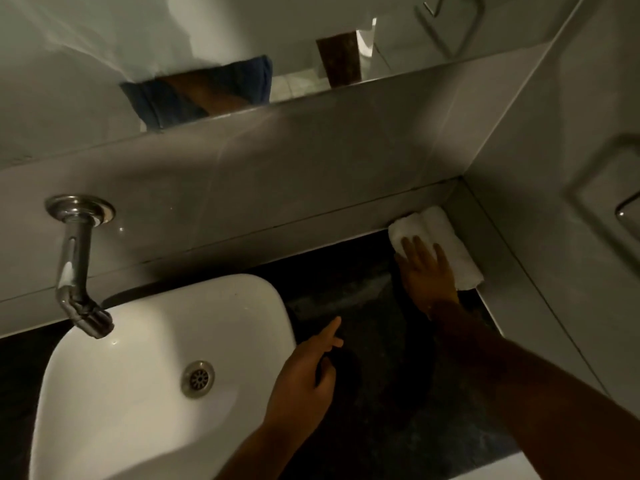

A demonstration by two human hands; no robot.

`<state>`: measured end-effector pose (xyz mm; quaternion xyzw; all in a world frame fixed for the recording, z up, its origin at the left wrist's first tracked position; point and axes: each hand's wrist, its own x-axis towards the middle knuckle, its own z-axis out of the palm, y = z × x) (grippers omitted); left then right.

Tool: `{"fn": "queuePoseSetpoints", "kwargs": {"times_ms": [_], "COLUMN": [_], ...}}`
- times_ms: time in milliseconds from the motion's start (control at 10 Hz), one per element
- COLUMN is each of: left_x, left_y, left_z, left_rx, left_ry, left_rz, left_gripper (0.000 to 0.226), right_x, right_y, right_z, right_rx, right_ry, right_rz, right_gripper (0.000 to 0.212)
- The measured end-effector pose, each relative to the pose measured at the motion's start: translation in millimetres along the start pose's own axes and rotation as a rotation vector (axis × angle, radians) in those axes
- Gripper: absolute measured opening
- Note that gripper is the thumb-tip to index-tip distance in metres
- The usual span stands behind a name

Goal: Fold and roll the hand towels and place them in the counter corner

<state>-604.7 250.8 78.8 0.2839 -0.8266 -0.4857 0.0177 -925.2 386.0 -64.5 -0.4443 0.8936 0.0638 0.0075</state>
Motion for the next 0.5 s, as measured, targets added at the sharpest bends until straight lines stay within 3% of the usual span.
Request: {"fn": "queuePoseSetpoints", "kwargs": {"times_ms": [100,200,300,500], "left_x": [-1.9,-4.5,-10.8,-56.1], "left_y": [6.9,4.4,-4.1,-50.0], "left_z": [-8.9,-21.8,-38.8,-74.0], "left_rx": [0.059,0.165,0.351,0.593], "left_ry": [0.029,0.101,0.208,0.327], "left_rz": [0.053,0.175,0.196,0.057], "left_gripper": [0.074,0.074,0.074,0.073], "right_x": [3.8,3.1,-7.0,-45.6], "right_y": [11.2,5.0,-21.5,-125.7], "right_z": [-5.5,-13.0,-37.7,-93.9], "right_rx": [-0.076,-0.179,-0.043,0.187], "right_ry": [-0.102,-0.175,-0.126,0.087], "right_rz": [0.015,0.051,0.108,0.239], "right_gripper": [0.067,0.079,0.075,0.061]}}
